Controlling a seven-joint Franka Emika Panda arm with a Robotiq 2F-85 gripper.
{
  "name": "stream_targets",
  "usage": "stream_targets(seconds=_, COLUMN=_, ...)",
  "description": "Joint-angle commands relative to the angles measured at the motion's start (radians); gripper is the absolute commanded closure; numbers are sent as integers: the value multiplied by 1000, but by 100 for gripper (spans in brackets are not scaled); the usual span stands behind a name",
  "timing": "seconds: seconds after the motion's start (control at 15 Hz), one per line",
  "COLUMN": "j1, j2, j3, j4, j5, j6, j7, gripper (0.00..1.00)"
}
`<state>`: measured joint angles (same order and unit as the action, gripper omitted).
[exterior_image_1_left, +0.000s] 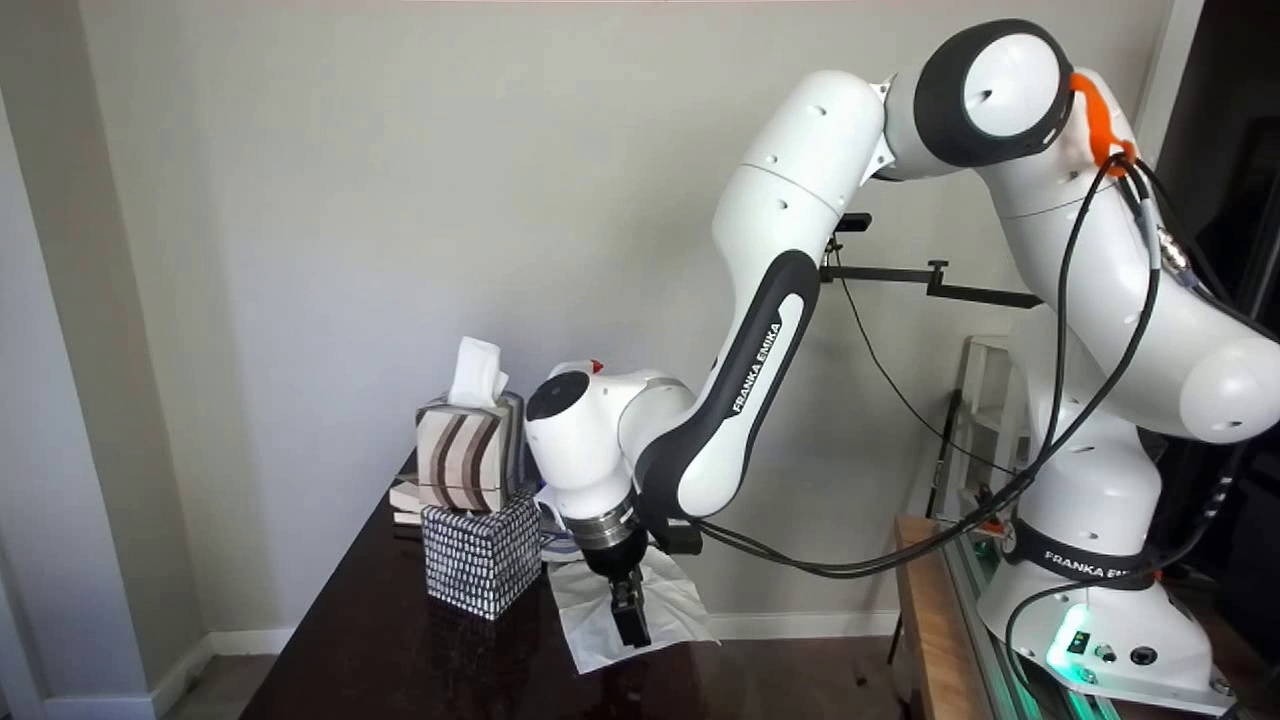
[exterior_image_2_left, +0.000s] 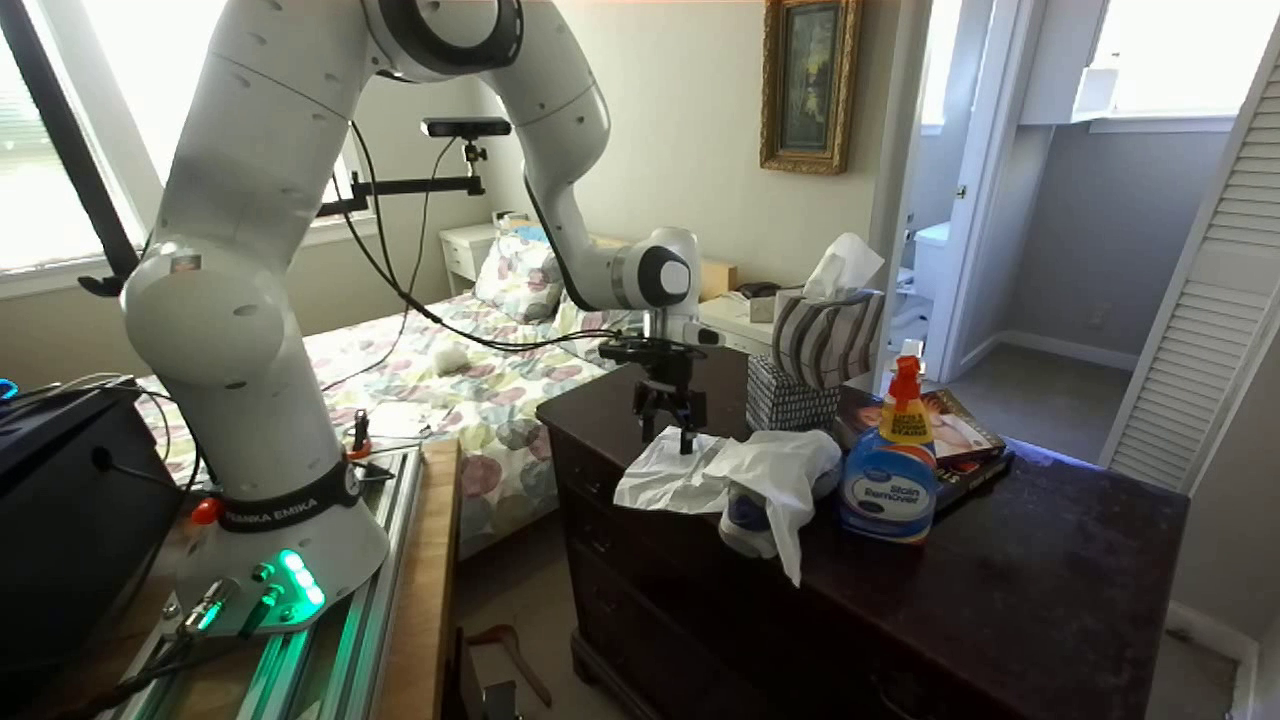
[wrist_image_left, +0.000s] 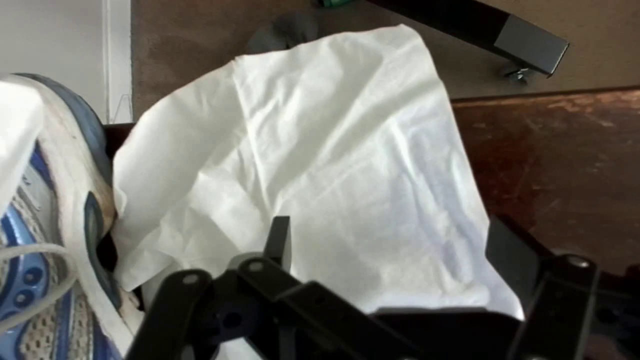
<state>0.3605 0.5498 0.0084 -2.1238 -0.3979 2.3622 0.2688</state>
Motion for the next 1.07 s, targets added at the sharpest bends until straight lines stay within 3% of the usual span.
stream_targets(seconds=0.0, j1=2, j2=-23, j3=-32, j4=-55, j5=-81, j6=78, j7=43, gripper=0)
stream_targets(seconds=0.33, j1=-10, j2=11, j3=-52, j4=-50, j5=-120, j6=182, j7=6, gripper=4)
stream_targets(seconds=0.4, j1=-12, j2=17, j3=-54, j4=-47, j5=-122, j6=198, j7=-2, gripper=26)
stream_targets(seconds=0.53, j1=-14, j2=24, j3=-58, j4=-43, j5=-123, j6=218, j7=-20, gripper=30)
stream_targets(seconds=1.0, j1=-32, j2=21, j3=-25, j4=-40, j5=-88, j6=282, j7=-112, gripper=81)
